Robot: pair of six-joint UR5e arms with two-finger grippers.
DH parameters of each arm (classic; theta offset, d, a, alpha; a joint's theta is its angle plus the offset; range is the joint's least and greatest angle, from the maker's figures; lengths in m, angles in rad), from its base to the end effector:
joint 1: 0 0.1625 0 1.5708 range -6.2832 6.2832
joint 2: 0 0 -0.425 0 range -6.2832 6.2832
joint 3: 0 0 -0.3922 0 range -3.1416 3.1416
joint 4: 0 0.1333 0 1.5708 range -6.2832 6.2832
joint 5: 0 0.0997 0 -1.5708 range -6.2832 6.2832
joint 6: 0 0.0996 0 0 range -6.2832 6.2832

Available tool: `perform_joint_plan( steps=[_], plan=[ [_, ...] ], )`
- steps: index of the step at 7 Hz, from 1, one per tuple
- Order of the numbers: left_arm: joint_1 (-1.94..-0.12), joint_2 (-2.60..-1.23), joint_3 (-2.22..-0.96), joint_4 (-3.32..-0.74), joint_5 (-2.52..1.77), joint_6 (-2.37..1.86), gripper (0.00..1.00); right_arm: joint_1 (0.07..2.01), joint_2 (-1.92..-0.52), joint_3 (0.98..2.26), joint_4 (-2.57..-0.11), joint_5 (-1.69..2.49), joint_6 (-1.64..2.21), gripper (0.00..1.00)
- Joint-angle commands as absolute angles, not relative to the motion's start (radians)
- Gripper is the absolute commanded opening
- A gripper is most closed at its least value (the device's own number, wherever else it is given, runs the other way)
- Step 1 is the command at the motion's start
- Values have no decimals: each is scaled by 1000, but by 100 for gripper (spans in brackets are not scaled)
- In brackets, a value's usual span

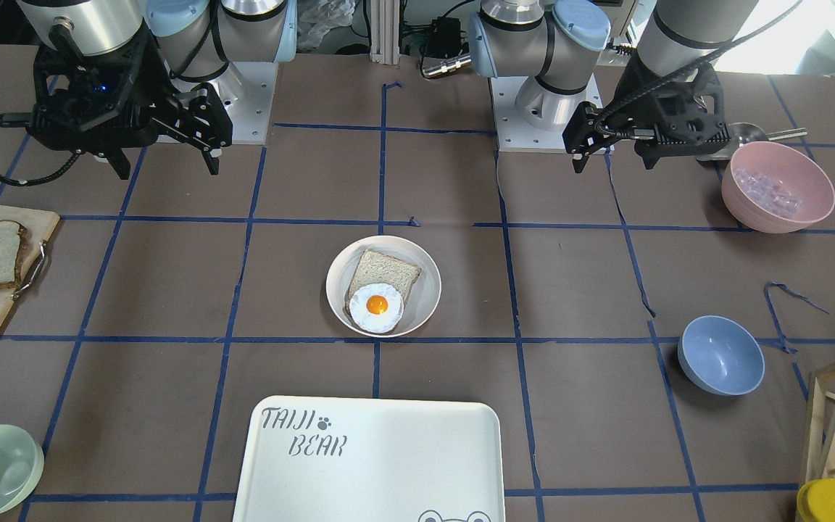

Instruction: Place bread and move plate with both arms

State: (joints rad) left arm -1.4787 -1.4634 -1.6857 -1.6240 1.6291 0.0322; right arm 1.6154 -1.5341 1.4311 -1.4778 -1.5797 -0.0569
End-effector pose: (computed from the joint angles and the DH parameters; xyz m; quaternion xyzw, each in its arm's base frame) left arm -0.0865 -0.4500 0.4768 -0.0290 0.9987 0.0321 0.0272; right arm 0.1549 -0.5000 0.5289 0.0507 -0.9987 0.0050 0.0045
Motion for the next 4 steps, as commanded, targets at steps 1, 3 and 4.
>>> perform_joint_plan(
  steps=[1,3,4],
  plan=[
    [-1479,-1463,-1686,-1623,1629,32,100,1608,-1532,1436,-1464,-1615,-66,100],
    [-1479,-1465,-1684,-1623,1629,32,100,1502,-1532,1506,-1437,-1712,-104,100],
    [-1477,-1465,-1684,-1623,1629,32,100,1420,-1531,1550,-1474,-1715,-126,100]
  ],
)
